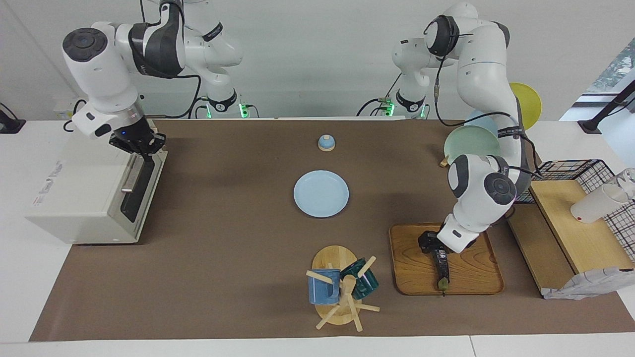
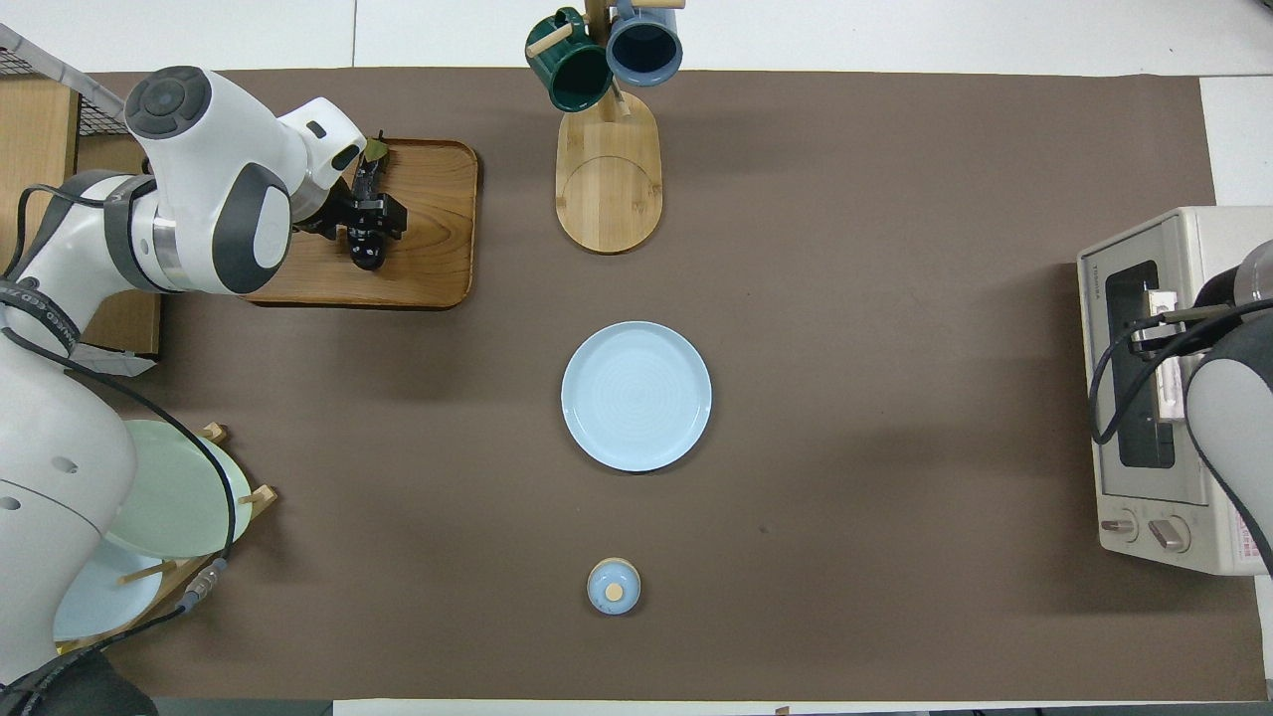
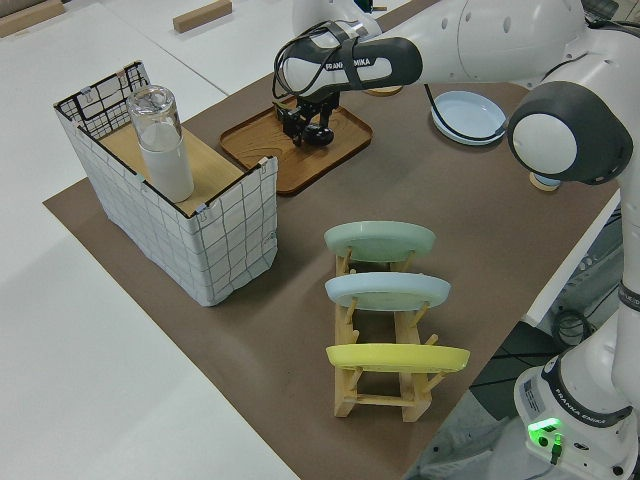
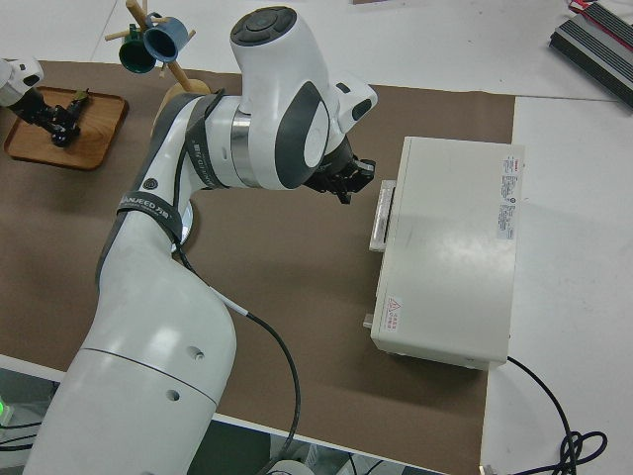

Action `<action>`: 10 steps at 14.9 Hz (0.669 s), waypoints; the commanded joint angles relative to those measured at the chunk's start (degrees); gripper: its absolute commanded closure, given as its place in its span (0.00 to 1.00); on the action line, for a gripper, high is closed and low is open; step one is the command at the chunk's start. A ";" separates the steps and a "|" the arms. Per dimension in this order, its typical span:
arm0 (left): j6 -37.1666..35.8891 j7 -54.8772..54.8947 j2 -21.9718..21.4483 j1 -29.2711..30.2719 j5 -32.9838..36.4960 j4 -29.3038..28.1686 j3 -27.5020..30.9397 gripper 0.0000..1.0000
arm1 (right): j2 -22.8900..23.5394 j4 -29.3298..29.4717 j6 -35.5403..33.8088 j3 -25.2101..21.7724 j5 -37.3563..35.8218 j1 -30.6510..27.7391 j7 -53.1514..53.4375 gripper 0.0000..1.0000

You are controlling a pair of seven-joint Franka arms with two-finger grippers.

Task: Put eggplant into oven

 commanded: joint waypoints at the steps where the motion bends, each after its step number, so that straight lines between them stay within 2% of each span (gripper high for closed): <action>1: -1.50 0.52 -1.49 -0.17 1.25 -0.69 0.25 0.34 | -1.39 -2.61 1.60 0.38 -0.69 -0.98 0.45 1.00; 3: -1.23 0.52 -1.49 -0.17 1.25 -0.87 0.25 0.46 | -1.30 -3.48 2.21 0.38 -0.69 -0.99 0.54 1.00; 7: -0.88 0.60 -1.49 -0.17 1.43 -1.13 0.34 0.46 | -1.13 -6.30 6.51 0.29 -1.83 -3.18 -2.26 1.00; 8: -0.88 0.60 -1.49 -0.17 1.43 -1.13 0.34 0.51 | -1.12 -6.47 6.95 0.38 -2.27 -3.70 -3.58 1.00; 9: -1.14 0.60 -1.49 -0.08 1.43 -1.05 0.34 0.60 | -1.12 -6.65 7.05 0.38 -2.27 -3.88 -4.03 1.00; 10: -1.40 0.60 -1.58 -0.08 1.34 -0.87 0.25 0.74 | -1.12 -6.74 6.96 0.38 -2.27 -3.97 -4.03 1.00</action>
